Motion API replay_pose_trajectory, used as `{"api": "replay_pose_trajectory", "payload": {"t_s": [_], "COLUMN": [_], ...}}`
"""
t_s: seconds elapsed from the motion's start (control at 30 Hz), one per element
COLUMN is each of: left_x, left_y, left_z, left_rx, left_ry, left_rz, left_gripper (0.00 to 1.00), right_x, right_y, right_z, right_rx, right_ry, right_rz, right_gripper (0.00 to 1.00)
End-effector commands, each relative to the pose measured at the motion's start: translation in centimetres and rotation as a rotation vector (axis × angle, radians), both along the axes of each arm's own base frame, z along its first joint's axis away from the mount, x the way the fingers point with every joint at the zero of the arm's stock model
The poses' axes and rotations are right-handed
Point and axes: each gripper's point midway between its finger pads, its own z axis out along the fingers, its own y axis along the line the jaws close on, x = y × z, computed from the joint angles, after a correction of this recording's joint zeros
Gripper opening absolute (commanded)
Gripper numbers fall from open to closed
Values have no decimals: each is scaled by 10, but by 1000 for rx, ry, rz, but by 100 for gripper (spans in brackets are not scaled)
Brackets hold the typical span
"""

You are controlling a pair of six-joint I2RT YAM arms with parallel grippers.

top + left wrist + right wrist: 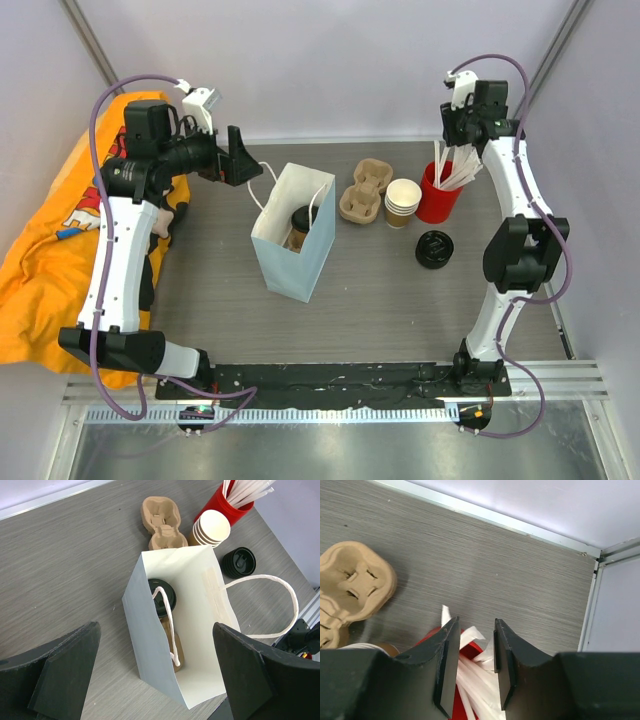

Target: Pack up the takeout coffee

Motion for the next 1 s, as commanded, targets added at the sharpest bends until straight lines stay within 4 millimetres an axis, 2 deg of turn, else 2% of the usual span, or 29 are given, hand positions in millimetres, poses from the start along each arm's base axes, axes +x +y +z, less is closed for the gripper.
{"api": "replay_pose_trajectory", "payload": {"t_s": [0.0, 0.2, 0.37, 0.73, 0.97], "left_x": [1, 1, 1, 1, 1], "left_y": [-2, -2, -3, -3, -4], "left_z": [9, 8, 7, 5, 4], "left_rx": [-17, -20, -23, -25, -26], "left_ry": [-36, -32, -29, -28, -25], "left_rz": [-19, -20, -24, -25, -29], "left_gripper": [100, 100, 100, 100, 99], "right_x": [6, 3, 2, -6, -1], "right_y": [-7, -6, -8, 18, 19], "right_z": [13, 15, 26, 26, 25], "right_rx": [4, 12, 5, 37, 17], "right_ry": [-58, -61, -88, -65, -61], "right_rz": [-21, -6, -14, 135, 138], "right_gripper": [38, 38, 42, 43, 44]}}
